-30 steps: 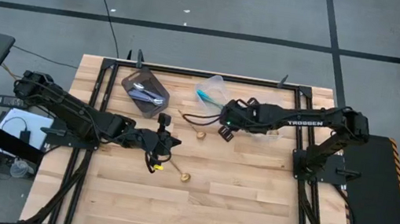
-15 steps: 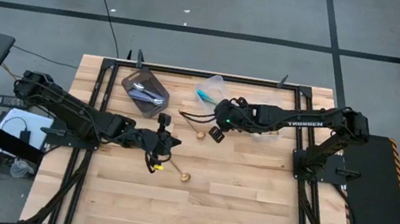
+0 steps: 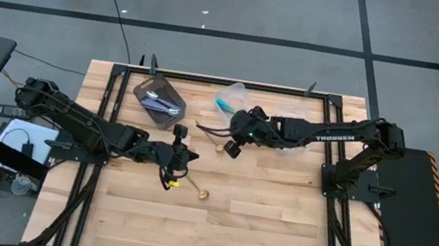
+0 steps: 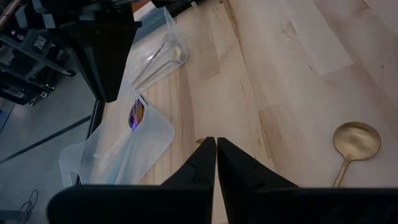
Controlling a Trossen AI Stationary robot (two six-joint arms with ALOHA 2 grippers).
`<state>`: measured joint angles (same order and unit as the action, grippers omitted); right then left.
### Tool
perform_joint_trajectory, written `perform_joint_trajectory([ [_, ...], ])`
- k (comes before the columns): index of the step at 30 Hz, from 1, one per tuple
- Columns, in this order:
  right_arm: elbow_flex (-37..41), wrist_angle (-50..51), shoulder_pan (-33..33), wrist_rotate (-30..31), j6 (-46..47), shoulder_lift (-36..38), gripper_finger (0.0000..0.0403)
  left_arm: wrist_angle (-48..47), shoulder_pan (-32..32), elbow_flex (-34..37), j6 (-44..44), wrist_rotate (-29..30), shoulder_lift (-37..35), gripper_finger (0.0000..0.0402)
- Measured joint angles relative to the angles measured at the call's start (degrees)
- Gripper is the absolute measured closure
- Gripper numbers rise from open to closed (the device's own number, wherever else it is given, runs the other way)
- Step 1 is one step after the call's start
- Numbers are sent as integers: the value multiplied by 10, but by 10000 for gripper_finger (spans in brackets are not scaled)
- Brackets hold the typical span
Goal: Sort silverware by color (type)
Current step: Put the gold spoon into the right transparent bin
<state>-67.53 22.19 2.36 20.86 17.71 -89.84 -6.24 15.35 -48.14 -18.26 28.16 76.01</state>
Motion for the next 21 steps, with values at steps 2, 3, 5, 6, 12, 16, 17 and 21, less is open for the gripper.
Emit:
perform_joint_trajectory([
  [2, 0, -4, -2, 0, -7, 0, 331, 0, 0, 0, 0, 0, 0, 379],
  [3, 0, -6, -3, 0, -9, 0, 331, 0, 0, 0, 0, 0, 0, 379],
  [5, 0, -12, -6, 0, -12, 0, 328, 0, 0, 0, 0, 0, 0, 379],
  [6, 3, -20, -8, 0, -15, 0, 325, 0, 0, 0, 0, 0, 0, 379],
  [12, 51, -108, -11, -29, -35, 0, 280, 0, 0, 0, 0, 0, 0, 379],
  [16, 77, -158, -11, -29, -55, 0, 253, 0, 0, 0, 0, 0, 0, 379],
  [17, 81, -170, -11, -29, -61, 0, 249, 0, 0, 0, 0, 0, 0, 379],
  [21, 107, -235, -11, -26, -87, 0, 242, 0, 0, 0, 0, 0, 0, 379],
])
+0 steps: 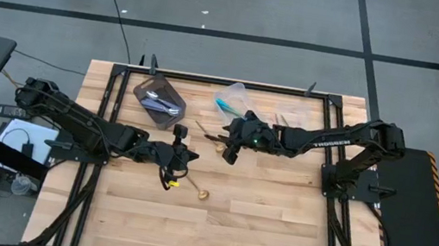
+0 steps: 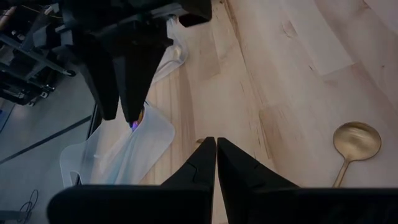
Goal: Sort silverware by color (type)
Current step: Put the gold spoon into the right transparent bin
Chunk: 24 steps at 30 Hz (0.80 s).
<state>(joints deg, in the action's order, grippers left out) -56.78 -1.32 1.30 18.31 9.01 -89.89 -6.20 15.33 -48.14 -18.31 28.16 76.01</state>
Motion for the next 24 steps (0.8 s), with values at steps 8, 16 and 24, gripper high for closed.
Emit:
perform_joint_trajectory([
  [8, 50, -126, 5, 2, -16, -13, 246, 2, 0, 0, 0, 0, 0, 379],
  [16, 29, -141, 9, 0, 2, -105, 247, 11, 0, 0, -3, 0, 0, 379],
  [24, -22, -135, 22, 1, 18, -185, 247, 11, 0, 0, -3, -15, 0, 379],
])
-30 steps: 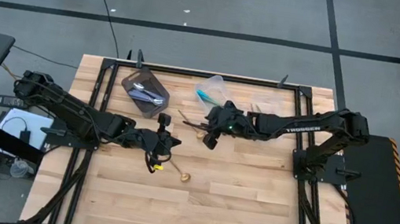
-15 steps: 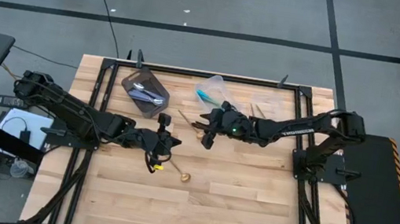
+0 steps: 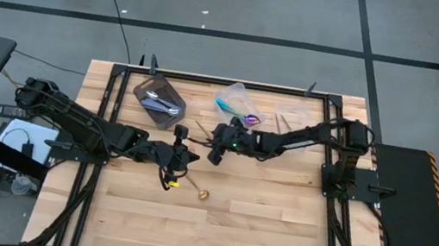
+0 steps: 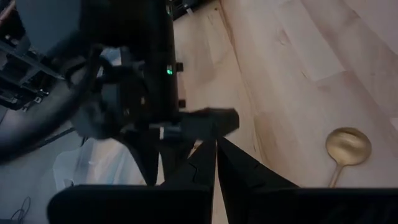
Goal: Sort silverware by color (type)
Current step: Put the gold spoon into the right transparent bin
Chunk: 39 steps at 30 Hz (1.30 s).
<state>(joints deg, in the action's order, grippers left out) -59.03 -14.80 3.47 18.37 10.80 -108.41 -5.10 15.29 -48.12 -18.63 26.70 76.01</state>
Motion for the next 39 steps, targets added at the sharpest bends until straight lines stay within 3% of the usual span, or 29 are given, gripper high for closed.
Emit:
perform_joint_trajectory([
  [11, -33, 31, 13, 16, 21, -61, 247, -1, 0, 0, 0, 0, 0, 379],
  [21, -33, 48, 9, 33, -2, -63, 248, 0, 0, 0, 0, 0, 0, 379],
  [29, -128, 229, -12, 74, -37, -58, 253, 2, 0, 0, 0, 1, 0, 379],
  [39, -165, 258, -9, -5, -61, -58, 260, 2, 1, 0, -1, -3, 0, 379],
])
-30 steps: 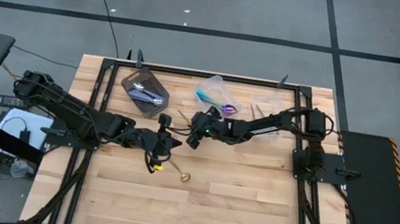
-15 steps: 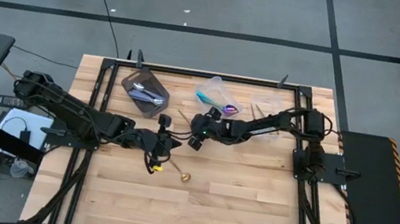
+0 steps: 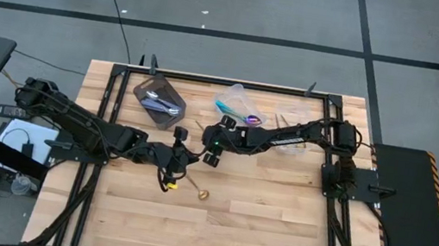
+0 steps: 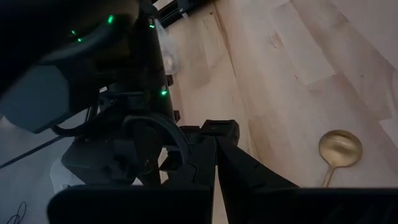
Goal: Sort silverware by color (type)
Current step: Put the gold spoon into the right transparent bin
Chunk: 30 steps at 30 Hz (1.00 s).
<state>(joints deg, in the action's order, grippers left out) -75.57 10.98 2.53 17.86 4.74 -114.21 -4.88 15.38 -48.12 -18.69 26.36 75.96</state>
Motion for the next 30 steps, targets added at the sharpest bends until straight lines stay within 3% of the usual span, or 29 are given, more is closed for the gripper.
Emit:
perform_joint_trajectory([
  [5, 0, -2, 1, 2, -3, 0, 260, -2, -1, 0, -1, 0, 0, 379],
  [12, 0, -10, 1, -11, -9, -15, 260, -77, 0, -1, -2, -112, 0, 379],
  [19, -1, -29, 2, -27, -8, -49, 260, -163, -1, -1, 31, -113, 0, 379],
  [30, -2, 7, -4, -18, -19, -44, 260, -190, -2, 0, 38, -110, -8, 379],
])
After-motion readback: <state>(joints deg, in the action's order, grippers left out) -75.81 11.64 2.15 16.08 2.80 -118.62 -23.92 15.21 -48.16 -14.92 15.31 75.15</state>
